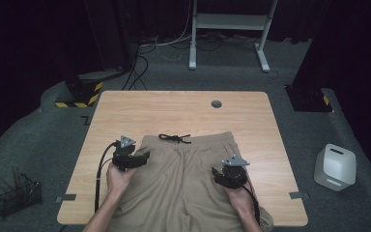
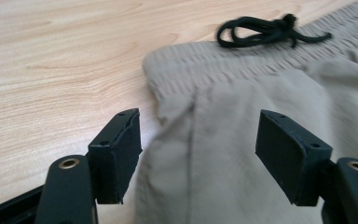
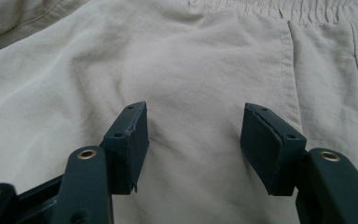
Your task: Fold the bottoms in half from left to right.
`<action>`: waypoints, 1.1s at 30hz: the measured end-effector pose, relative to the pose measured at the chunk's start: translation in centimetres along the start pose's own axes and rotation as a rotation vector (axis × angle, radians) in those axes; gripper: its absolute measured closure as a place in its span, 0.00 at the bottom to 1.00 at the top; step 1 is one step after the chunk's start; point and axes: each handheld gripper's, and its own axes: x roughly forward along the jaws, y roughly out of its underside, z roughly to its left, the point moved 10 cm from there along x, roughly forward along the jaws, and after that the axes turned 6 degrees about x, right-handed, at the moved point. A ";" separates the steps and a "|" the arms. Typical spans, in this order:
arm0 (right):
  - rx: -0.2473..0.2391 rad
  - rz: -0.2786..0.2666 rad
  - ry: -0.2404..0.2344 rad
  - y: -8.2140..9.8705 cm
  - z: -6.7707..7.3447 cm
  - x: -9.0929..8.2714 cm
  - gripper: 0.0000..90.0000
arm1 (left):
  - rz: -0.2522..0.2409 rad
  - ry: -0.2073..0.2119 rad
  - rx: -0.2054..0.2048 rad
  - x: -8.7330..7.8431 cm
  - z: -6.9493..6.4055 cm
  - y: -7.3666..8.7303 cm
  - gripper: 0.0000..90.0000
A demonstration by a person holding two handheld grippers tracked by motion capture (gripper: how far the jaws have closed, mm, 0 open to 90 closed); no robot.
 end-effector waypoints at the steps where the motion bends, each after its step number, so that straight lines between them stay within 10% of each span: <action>1: 0.000 0.000 0.000 0.0 0.0 0.0 0.46 | 0.000 0.000 0.000 0.0 0.0 0.0 0.35; 10: -0.005 0.000 -0.003 -0.1 0.0 0.1 0.46 | 0.057 -0.019 -0.025 2.9 1.3 0.8 0.40; 33: -0.024 -0.001 -0.017 -0.6 0.3 0.7 0.46 | 0.045 -0.035 -0.011 3.9 2.2 0.9 0.82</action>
